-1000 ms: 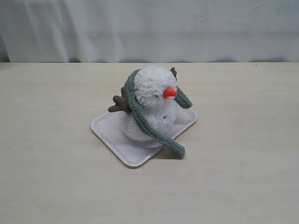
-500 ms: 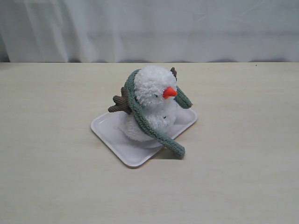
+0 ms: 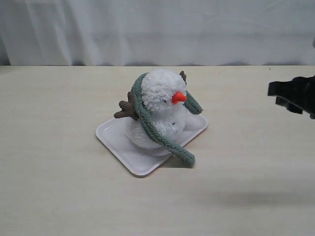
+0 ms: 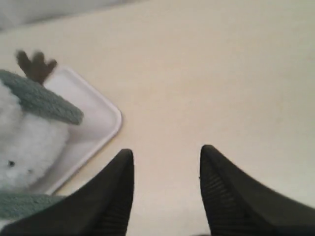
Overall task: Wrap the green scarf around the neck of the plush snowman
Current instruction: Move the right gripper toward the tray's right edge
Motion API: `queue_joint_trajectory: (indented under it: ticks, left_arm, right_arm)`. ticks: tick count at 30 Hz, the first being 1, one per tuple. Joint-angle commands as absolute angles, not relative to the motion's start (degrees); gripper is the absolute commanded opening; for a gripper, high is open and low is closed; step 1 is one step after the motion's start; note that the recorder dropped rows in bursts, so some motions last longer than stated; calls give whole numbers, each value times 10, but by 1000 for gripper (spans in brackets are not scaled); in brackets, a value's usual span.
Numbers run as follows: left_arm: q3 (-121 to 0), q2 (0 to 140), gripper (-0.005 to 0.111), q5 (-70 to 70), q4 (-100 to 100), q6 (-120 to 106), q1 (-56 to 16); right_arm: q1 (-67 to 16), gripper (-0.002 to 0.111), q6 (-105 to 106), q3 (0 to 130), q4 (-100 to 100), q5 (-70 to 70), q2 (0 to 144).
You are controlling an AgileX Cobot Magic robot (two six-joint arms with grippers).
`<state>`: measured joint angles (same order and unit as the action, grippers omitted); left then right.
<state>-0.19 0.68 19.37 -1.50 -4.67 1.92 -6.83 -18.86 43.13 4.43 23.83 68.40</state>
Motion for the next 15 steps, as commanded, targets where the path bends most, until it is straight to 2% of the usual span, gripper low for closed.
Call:
queue_joint_trajectory:
  ticks: [1, 9, 15]
  left_arm:
    - [0, 5, 0, 187, -22, -47, 19]
    - [0, 5, 0, 187, -22, -47, 19]
    - [0, 5, 0, 187, -22, -47, 19]
  right_arm:
    - [-69, 42, -100, 513, -12, 317, 829]
    - [-69, 42, 95, 549, -237, 190, 994]
    - [-69, 46, 206, 600, -348, 199, 1085]
